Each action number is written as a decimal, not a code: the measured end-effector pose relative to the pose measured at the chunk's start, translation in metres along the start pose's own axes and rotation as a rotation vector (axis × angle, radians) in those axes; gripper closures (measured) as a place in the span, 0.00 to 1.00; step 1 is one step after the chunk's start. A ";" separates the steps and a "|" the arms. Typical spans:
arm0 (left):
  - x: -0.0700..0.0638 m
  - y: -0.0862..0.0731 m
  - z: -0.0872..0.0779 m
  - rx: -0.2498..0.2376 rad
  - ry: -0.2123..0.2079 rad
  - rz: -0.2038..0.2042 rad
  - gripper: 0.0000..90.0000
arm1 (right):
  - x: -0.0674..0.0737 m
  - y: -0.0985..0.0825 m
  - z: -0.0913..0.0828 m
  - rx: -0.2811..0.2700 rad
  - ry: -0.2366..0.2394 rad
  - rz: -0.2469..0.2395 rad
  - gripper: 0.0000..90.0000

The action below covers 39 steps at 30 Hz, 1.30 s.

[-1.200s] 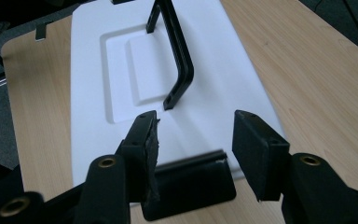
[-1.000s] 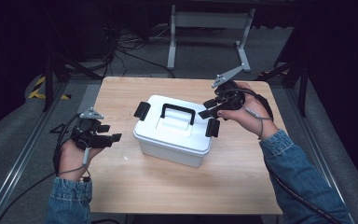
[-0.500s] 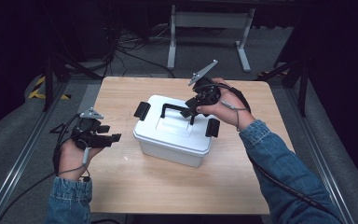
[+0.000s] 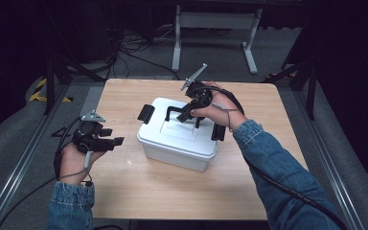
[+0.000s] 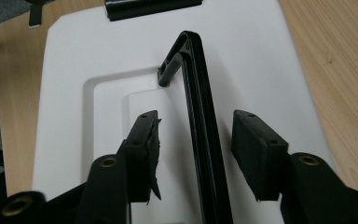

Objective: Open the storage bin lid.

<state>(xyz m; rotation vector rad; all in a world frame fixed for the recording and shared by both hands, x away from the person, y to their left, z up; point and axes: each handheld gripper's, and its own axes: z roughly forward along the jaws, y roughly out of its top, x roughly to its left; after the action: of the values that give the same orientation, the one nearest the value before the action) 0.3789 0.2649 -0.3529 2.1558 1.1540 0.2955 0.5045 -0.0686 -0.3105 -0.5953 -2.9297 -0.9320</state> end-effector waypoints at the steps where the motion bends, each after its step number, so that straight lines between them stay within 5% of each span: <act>1: 0.000 0.000 0.000 0.000 0.000 0.000 0.46 | 0.000 0.001 0.001 0.013 0.000 -0.012 0.64; 10: -0.001 0.000 0.001 0.000 0.004 0.004 0.46 | 0.009 0.006 0.000 0.034 -0.037 -0.092 0.90; 39: 0.000 0.000 0.000 -0.001 0.004 0.013 0.46 | 0.018 0.014 -0.007 0.039 -0.003 -0.109 0.94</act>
<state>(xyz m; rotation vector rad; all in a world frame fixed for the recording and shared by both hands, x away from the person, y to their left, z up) 0.3793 0.2642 -0.3529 2.1639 1.1423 0.3063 0.4920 -0.0555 -0.2942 -0.4392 -3.0022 -0.8814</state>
